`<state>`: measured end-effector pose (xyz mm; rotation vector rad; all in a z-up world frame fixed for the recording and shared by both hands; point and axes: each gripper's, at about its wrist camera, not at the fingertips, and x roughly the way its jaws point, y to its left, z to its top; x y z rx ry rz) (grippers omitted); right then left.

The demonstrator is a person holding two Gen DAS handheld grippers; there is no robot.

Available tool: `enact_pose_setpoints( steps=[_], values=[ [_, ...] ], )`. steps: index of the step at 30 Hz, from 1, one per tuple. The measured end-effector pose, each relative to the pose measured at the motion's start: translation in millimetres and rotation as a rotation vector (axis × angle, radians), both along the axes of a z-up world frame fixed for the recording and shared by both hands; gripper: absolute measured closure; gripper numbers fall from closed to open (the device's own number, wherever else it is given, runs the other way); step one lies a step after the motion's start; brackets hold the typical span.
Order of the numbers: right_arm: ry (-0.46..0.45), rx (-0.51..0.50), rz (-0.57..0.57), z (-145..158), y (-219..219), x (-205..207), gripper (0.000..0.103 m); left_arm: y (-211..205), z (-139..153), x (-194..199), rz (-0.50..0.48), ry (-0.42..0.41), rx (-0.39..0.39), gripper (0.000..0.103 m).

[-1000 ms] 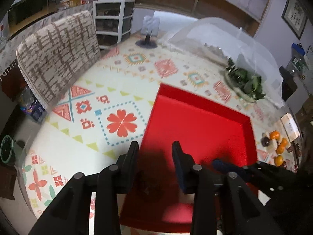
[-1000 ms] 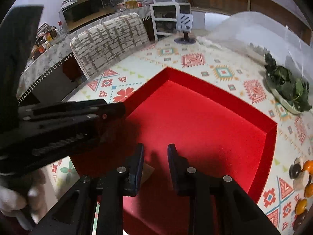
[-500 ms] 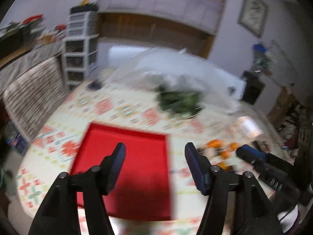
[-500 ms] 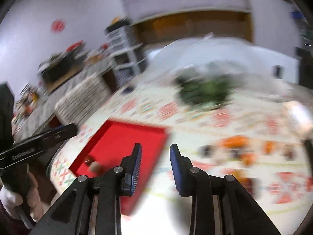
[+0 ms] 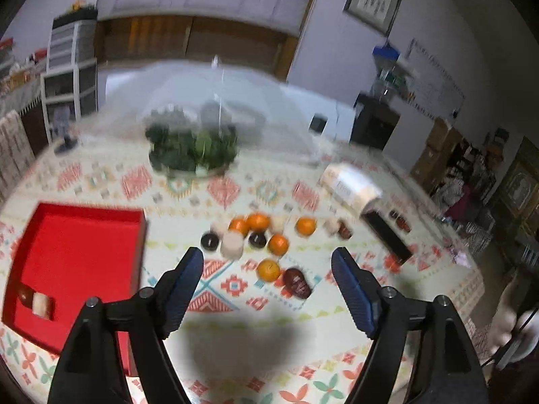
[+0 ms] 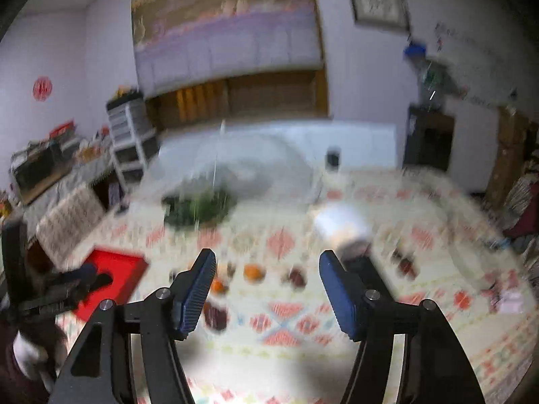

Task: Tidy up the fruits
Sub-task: 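Move both open tools back toward the row of fruit, then grasp a round white rice cake with the left tool while the right tool grasps a red date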

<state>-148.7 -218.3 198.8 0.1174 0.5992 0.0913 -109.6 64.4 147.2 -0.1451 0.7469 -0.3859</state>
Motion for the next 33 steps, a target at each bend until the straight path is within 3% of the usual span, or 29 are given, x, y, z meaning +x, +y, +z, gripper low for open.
enact_pose_setpoints(
  steps=[1, 2, 4, 5, 8, 11, 19, 22, 24, 33],
  values=[
    [0.057, 0.009, 0.035, -24.1, 6.1, 12.4, 0.036, 1.2, -9.3, 8.0, 0.001, 0.020, 0.012, 0.030],
    [0.104, 0.013, 0.069, -46.5, 12.9, 23.9, 0.039, 3.7, -17.6, 14.9, 0.002, 0.034, 0.019, 0.043],
    [0.174, 0.015, 0.120, -80.5, 23.8, 41.9, 0.051, 9.4, -35.0, 31.5, 0.006, 0.079, 0.034, 0.060],
    [0.216, 0.022, 0.152, -99.9, 34.1, 53.7, 0.053, 12.5, -45.0, 41.4, 0.009, 0.102, 0.041, 0.065],
    [0.291, 0.036, 0.217, -140.9, 54.7, 83.1, 0.055, 16.3, -66.4, 62.2, 0.008, 0.132, 0.077, 0.068],
    [0.319, 0.019, 0.268, -162.0, 70.5, 101.5, 0.055, 5.9, -84.2, 82.5, -0.044, 0.126, 0.124, 0.068],
    [0.345, 0.017, 0.334, -185.6, 85.5, 121.6, 0.055, -46.6, -116.8, 116.1, -0.197, 0.098, 0.262, 0.068],
    [0.341, 0.021, 0.342, -186.4, 85.6, 120.2, 0.065, -60.0, -129.6, 121.3, -0.232, 0.108, 0.313, 0.069],
    [0.342, 0.029, 0.345, -185.9, 86.0, 118.3, 0.066, -63.7, -132.8, 118.6, -0.235, 0.092, 0.344, 0.071],
    [0.304, 0.050, 0.340, -173.7, 86.7, 98.9, 0.066, -41.4, -110.0, 96.7, -0.192, 0.088, 0.243, 0.071]
  ],
)
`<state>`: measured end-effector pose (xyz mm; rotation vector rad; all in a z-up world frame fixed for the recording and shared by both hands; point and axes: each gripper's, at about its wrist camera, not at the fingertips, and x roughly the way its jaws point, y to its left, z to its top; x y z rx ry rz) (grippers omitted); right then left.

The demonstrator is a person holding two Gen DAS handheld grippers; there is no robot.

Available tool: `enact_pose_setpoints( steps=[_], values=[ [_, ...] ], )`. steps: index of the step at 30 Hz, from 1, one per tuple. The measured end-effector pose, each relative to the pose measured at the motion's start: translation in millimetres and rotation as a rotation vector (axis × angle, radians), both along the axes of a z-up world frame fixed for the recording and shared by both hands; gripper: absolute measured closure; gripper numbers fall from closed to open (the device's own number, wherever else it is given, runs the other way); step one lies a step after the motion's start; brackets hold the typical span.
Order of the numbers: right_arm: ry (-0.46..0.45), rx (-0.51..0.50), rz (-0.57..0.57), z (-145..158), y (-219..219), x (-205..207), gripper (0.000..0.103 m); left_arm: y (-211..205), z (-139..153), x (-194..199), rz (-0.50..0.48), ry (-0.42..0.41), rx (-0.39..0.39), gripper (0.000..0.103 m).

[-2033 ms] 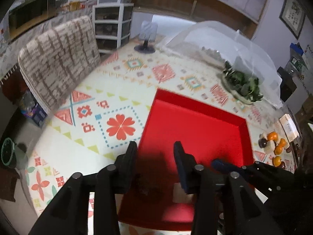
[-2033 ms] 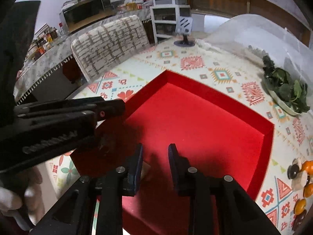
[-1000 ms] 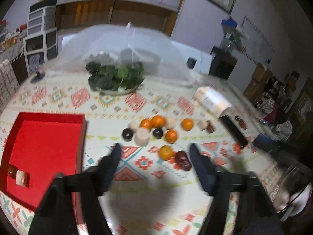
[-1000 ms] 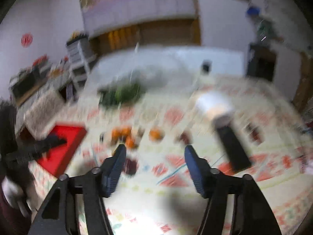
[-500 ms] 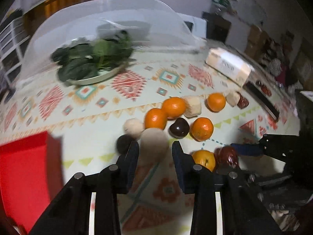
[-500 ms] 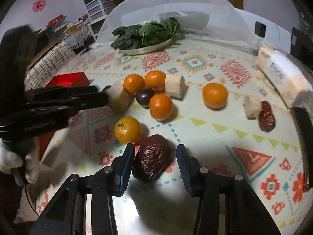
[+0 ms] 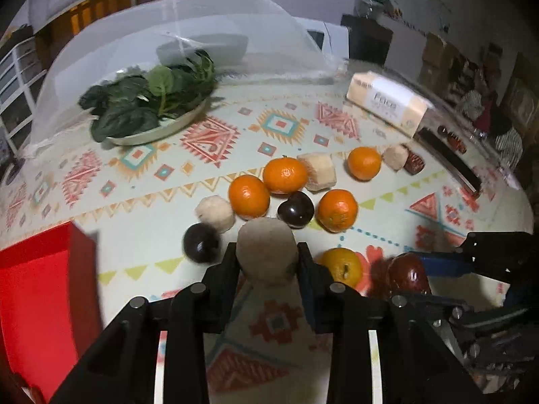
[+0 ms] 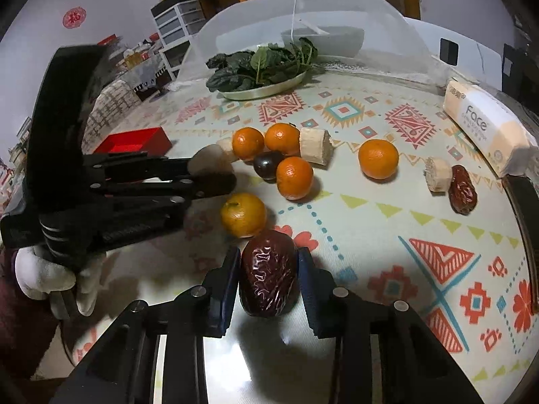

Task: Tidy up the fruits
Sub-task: 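Grasp a round white rice cake with the left tool while the right tool grasps a red date, then carry the rice cake and date into the red tray and open both tools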

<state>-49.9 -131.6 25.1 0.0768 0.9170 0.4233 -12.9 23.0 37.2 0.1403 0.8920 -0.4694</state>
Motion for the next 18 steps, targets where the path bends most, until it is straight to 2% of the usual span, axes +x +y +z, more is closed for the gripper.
enact_pose_setpoints(
  steps=[9, 13, 18],
  values=[
    [-0.039, 0.027, -0.011, 24.6, 2.7, -28.2, 0.066, 53.5, 34.9, -45.1, 0.106, -0.054, -0.100, 0.071],
    [-0.053, 0.035, 0.020, 38.1, 21.7, -36.0, 0.066, 95.9, 45.2, -63.0, 0.218, -0.080, -0.108, 0.071],
    [-0.069, 0.064, 0.106, 55.7, 71.6, -34.8, 0.066, 174.1, 45.4, -74.4, 0.409, -0.067, -0.147, 0.071]
  ],
)
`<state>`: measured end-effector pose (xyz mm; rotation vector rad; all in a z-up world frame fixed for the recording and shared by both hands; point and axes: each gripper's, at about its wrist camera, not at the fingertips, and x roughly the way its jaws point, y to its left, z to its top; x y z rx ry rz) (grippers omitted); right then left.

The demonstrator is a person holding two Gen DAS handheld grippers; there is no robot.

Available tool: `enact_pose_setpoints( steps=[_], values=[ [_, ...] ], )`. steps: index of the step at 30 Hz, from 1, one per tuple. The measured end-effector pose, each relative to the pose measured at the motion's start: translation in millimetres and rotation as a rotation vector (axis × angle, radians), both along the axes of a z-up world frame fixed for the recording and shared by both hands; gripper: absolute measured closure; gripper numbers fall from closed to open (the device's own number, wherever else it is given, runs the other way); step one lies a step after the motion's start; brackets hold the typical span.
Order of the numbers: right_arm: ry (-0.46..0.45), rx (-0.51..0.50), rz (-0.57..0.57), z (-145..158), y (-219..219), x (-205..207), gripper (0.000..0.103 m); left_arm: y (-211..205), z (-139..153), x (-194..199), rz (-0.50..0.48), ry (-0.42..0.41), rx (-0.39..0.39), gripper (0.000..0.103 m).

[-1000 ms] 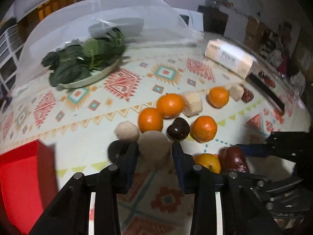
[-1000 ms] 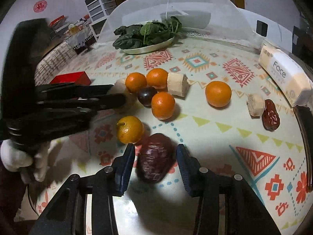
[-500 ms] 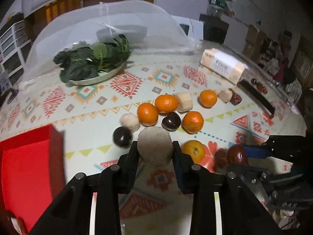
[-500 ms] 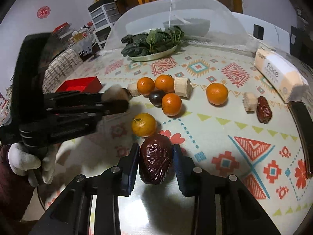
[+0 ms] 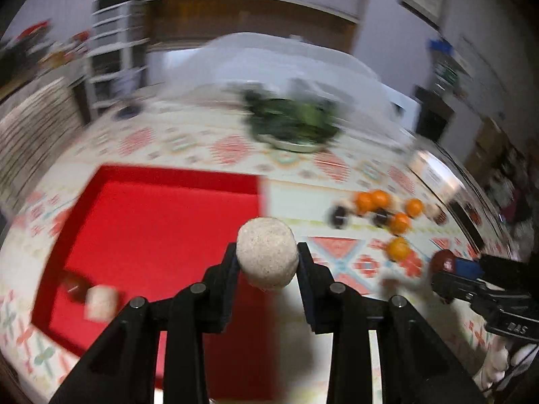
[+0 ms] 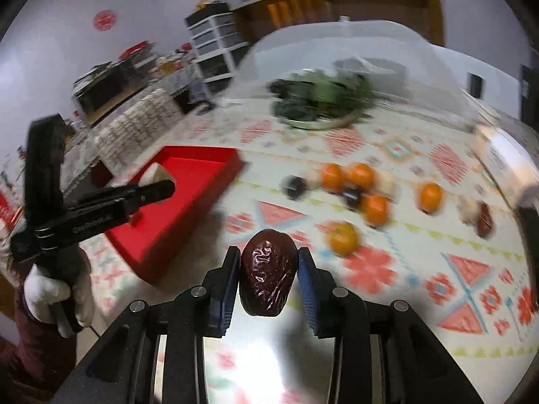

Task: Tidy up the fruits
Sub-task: 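Carry the rice cake and date into the red tray and open both tools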

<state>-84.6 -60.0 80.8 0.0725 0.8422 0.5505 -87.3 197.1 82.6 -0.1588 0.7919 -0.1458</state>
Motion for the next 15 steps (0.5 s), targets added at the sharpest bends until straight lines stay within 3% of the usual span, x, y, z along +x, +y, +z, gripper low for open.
enact_pose_setpoints(
  steps=[7, 15],
  values=[
    [0.034, 0.054, 0.162, 2.4, 108.8, 25.0, 0.066, 81.8, -17.3, 7.4, 0.161, 0.073, -0.031, 0.071],
    [0.089, -0.039, 0.215, -39.3, 194.4, 55.9, 0.066, 103.7, -41.5, 40.3, 0.195, 0.150, -0.025, 0.071]
  ],
)
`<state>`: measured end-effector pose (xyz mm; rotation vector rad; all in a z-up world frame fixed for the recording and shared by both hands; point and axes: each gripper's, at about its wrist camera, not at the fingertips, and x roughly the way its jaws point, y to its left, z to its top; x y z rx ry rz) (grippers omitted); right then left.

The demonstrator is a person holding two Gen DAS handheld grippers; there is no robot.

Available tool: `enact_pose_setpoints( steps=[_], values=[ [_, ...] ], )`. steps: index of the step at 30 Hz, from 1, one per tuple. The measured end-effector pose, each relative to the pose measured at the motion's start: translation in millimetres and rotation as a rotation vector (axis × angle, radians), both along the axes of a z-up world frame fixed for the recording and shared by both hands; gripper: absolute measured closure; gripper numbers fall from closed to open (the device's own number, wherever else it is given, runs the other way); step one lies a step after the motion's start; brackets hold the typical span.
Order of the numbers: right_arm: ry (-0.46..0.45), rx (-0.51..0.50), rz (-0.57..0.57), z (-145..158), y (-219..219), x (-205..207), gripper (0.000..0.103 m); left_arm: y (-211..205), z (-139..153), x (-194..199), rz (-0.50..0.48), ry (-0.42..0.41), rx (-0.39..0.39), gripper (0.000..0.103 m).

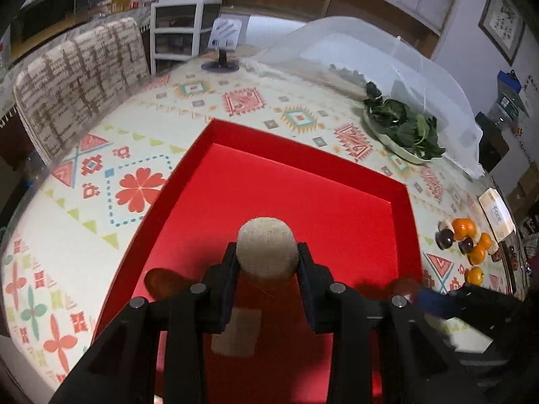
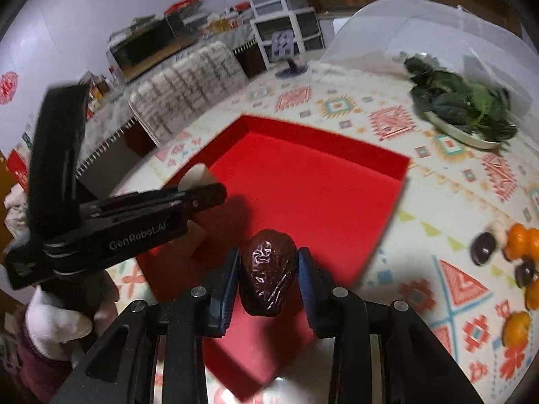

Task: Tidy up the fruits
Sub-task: 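Carry the rice cake and date into the red tray and open both tools, then grasp an orange with the left tool while the right tool grasps another orange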

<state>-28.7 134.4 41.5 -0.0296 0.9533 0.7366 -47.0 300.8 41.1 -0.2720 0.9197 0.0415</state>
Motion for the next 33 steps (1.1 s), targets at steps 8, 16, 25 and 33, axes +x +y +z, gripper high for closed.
enact_pose_setpoints(
  steps=[8, 16, 25, 33],
  values=[
    [-0.028, -0.026, 0.003, -6.4, 11.8, 6.3, 0.059, 6.0, -3.4, 5.6, 0.010, 0.001, -0.051, 0.059],
    [-0.124, 0.046, -0.066, 35.7, -32.6, -6.2, 0.049, 3.4, 43.5, -28.6, 0.036, -0.106, -0.058, 0.040],
    [-0.169, 0.129, -0.292, 63.0, -161.1, -24.3, 0.045, -41.8, 86.5, -69.6, -0.015, -0.208, -0.029, 0.026],
    [-0.129, 0.127, -0.536, 48.0, -292.9, -38.5, 0.044, -121.0, 76.3, -69.7, -0.157, -0.187, -0.059, 0.026]
  ],
)
